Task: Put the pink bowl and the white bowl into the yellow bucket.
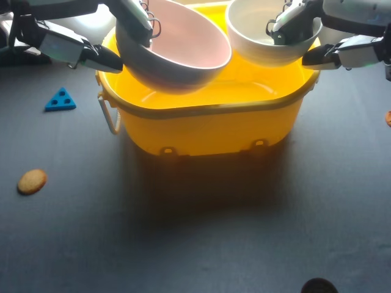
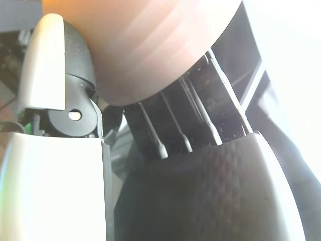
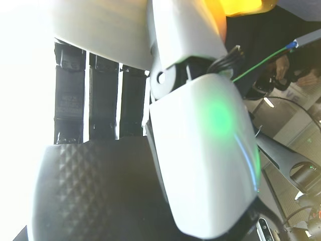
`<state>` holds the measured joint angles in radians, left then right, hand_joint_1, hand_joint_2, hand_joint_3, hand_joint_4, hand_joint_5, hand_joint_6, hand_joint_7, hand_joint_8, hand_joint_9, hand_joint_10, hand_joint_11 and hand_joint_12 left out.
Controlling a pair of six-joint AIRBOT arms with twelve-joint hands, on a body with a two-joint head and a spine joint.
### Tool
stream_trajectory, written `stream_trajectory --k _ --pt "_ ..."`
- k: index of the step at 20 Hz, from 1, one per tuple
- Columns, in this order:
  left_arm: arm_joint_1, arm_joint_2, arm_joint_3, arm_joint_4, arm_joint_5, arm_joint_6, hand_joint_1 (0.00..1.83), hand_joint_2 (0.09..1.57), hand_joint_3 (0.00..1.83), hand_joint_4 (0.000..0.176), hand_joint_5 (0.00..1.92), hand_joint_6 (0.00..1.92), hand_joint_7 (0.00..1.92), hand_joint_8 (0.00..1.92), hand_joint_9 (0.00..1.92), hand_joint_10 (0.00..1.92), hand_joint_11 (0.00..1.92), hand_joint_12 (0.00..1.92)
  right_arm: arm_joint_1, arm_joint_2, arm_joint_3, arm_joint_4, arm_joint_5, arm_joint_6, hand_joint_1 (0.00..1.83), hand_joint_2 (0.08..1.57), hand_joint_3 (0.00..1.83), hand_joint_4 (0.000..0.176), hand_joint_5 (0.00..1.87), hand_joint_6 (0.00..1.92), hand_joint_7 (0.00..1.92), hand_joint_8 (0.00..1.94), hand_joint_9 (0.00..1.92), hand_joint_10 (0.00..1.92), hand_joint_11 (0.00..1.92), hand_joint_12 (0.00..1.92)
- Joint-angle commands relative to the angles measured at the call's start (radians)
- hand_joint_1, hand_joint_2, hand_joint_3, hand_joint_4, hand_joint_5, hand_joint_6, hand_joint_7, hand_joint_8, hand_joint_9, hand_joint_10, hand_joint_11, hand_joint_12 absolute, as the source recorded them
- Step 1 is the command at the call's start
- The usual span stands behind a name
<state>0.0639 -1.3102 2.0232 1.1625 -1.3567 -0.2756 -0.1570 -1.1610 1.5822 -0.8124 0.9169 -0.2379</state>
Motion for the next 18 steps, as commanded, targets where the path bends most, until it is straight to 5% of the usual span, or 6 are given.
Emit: stream_trajectory --k 1,11,16,17,18 --pt "-0.024 0.009 0.014 -0.125 -0.051 0.005 1.39 1.05 0.00 0.000 0.99 0.88 1.09 0.73 1.13 0.91 1.00 0.91 0.006 0.011 0.004 0.070 0.094 -0.002 1.39 1.06 0.00 0.000 1.01 0.95 1.09 0.69 1.10 0.90 0.94 1.03" --pt "-0.046 0.007 0.035 -0.111 -0.052 0.005 1.40 1.04 0.00 0.000 1.10 0.68 1.12 0.74 1.12 0.91 1.03 0.81 0.000 0.011 0.004 0.070 0.107 -0.010 1.39 1.06 0.00 0.000 0.99 0.93 1.10 0.69 1.09 0.96 0.94 1.06" --pt "-0.043 0.013 0.028 -0.096 -0.052 0.005 1.39 1.06 0.00 0.000 0.99 0.96 1.05 0.76 1.11 0.89 1.01 0.77 -0.001 0.012 0.004 0.070 0.115 -0.010 1.38 1.09 0.00 0.000 0.88 1.11 1.06 0.78 1.06 0.95 0.90 1.00" --pt "-0.043 0.015 0.024 -0.093 -0.052 0.005 1.24 1.14 0.01 0.000 0.83 1.24 0.98 0.95 0.98 0.50 0.89 0.74 -0.001 0.012 0.004 0.069 0.116 -0.010 1.26 1.13 0.00 0.000 0.84 1.19 1.05 0.87 0.97 0.61 0.82 1.01" --pt "-0.043 0.017 0.020 -0.091 -0.052 0.005 1.15 1.19 0.00 0.000 0.82 1.22 0.88 0.46 0.95 0.28 0.78 0.76 -0.001 0.012 0.004 0.068 0.117 -0.010 1.17 1.16 0.00 0.000 0.86 1.15 0.93 0.45 0.91 0.41 0.69 1.05"
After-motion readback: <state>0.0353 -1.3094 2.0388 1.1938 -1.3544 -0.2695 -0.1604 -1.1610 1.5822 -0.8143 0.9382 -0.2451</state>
